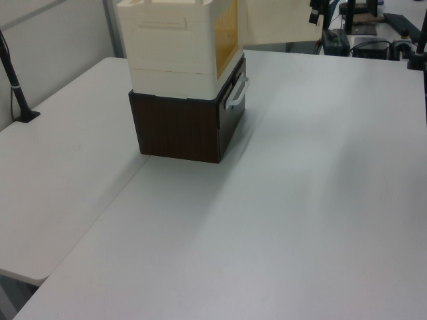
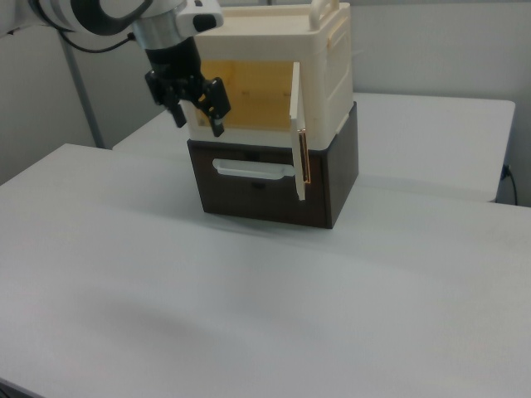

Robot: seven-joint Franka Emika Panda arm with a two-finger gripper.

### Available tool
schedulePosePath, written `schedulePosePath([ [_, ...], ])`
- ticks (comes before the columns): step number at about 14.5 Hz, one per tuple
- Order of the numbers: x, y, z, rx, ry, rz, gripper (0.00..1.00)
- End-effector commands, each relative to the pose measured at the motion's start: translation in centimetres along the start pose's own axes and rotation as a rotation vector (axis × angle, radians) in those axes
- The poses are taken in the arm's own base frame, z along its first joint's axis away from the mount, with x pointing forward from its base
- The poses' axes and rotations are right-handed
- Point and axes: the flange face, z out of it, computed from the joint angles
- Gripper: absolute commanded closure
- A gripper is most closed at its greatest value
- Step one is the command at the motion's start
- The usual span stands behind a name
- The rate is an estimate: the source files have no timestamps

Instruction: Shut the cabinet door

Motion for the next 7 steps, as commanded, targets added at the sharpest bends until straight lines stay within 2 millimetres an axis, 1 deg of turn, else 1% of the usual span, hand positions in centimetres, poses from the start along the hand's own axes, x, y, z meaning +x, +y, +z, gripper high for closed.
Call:
schedulePosePath([
  [1, 0.5, 4.6, -2.0, -0.001, 0.146, 0.167, 0.35],
  [2, 0.8, 5.4, -2.5, 0.028, 0.197, 0.231, 0.51],
  [3, 0.9, 6.5, -3.2, 0.067, 0.245, 0.312, 0.72],
  [4, 1.0, 7.6, -3.8, 0.112, 0.288, 0.403, 0.86],
  [5, 1.1, 8.6, -4.3, 0.145, 0.324, 0.475, 0.95],
  [6, 1.1, 9.5, -4.7, 0.162, 0.352, 0.521, 1.0],
  [7, 1.0, 10.4, -5.1, 0.171, 0.379, 0.547, 1.0],
])
